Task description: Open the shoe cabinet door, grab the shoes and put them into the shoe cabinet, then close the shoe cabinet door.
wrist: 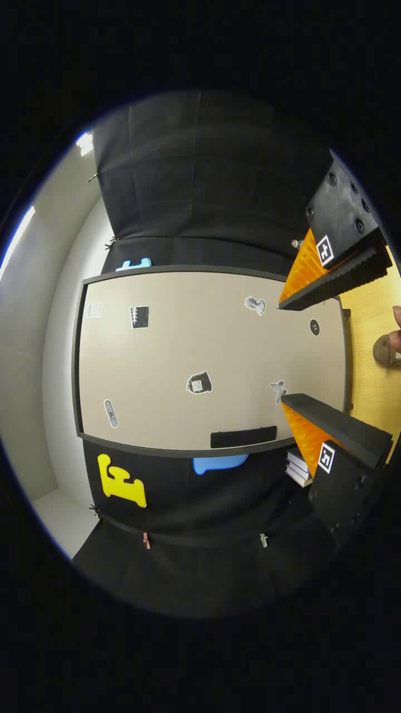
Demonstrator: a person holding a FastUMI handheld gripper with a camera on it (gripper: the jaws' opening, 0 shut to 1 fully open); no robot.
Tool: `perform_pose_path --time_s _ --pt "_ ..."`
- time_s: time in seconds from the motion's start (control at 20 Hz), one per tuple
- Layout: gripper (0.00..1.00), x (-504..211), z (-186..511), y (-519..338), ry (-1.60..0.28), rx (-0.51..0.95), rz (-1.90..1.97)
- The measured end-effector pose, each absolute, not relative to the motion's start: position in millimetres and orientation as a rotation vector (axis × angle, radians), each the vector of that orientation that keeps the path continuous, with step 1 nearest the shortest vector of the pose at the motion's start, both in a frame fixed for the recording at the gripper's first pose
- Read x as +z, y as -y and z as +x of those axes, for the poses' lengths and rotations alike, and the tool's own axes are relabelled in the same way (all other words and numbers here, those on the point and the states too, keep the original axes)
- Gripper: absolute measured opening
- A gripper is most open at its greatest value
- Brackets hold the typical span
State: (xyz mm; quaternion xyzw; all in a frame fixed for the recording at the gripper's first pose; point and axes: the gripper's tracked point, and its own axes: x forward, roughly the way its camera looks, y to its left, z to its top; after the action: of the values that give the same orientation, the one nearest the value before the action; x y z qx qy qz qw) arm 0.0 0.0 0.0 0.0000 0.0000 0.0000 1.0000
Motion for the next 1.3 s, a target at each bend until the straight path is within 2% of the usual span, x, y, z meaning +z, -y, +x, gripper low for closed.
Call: perform_pose_path --time_s 0.85,1.3 --pt "0.98 -3 4 -14 -0.010 0.008 0.001" --pt "0.98 -2 57 -75 -0.011 0.096 0.017"
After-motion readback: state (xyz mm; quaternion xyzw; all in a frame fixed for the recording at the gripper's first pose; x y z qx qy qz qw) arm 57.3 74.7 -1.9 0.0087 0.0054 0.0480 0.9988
